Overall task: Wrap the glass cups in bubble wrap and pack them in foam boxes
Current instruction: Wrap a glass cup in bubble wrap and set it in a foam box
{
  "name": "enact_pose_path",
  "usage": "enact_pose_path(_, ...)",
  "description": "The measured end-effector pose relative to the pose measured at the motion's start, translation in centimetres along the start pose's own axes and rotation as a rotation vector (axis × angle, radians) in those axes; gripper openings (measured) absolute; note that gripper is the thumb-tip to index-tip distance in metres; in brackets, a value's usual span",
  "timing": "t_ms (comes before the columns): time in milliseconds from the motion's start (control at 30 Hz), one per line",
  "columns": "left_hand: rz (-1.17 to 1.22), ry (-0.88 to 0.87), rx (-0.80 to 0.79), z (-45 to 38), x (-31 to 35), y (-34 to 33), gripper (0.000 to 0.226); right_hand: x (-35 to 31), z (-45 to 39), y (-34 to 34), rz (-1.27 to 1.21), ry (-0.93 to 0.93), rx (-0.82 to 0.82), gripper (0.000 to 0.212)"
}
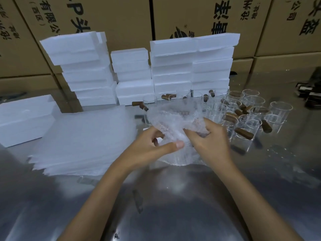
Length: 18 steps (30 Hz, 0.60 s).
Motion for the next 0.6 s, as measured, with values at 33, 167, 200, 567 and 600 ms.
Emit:
enact_pose_path(33,0.004,-0.018,0.014,0.0,0.1,0.1,0.036,0.0,0.0,0.0,0.030,0.018,-0.005,0.018)
enact_pose_path(167,0.039,-0.030,0.007,-0.2,-0.3,0.2,0.031,-0.2,0.3,-0.4,0.134,0.074,-0.105,0.026)
enact_pose_path(200,0.051,-0.026,-0.005,-0.2,-0.5,0.1,0.035,-0.2,0.3,-0.6,0.141,0.045,-0.139,0.027)
enact_pose_path(567,-0.270,0.014,0.175,-0.9,-1.6,-0.4,0.037,-1.3,2.3,0.8,0.137,0.243,0.050,0.018)
enact_pose_path(600,-0.250,0.031,0.167,-0.9,-1.6,-0.4,0.041,-1.3,2.7,0.1,0.231,0.306,0.006,0.015)
Point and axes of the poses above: each hand's wrist, its own z-axis away from the middle knuckle, its own y-axis out of the back of the hand, x = y × z, the point moved 3 cm from there along -z, towards the middle knuckle, and after that the axes turned 1 degree about x, right-handed, at the moved point
